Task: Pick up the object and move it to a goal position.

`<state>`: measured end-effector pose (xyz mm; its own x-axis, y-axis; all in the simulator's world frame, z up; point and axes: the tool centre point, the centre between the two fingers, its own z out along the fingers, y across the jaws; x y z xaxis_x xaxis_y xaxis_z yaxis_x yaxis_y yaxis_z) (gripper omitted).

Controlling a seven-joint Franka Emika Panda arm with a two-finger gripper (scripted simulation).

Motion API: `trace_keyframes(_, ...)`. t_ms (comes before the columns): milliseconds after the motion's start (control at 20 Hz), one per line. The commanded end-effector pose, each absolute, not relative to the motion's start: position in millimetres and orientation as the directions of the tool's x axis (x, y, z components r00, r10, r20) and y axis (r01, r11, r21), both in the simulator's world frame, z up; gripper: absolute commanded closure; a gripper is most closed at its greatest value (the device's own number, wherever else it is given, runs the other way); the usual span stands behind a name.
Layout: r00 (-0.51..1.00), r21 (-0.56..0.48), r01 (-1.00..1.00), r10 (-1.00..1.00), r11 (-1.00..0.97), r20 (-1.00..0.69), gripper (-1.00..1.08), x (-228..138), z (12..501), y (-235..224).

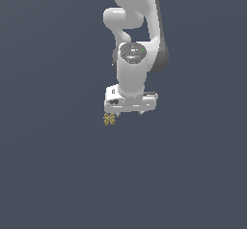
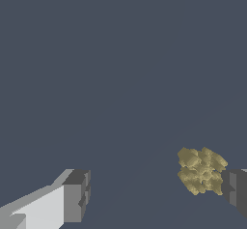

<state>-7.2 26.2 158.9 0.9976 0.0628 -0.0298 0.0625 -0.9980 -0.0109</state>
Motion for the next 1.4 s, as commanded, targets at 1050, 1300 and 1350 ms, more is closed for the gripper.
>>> trace_keyframes(1050, 0.997, -0.021, 0.082, 0.082, -0.996, -0.001, -0.92, -5, 164, 12)
trace_keyframes(1300, 0.997, -0.016, 0.082, 0.082, -0.997, 0.0, -0.92, -16, 143, -13)
trace_keyframes(1350, 0.997, -0.015, 0.082, 0.082, -0.997, 0.0, -0.92, -20, 138, -20)
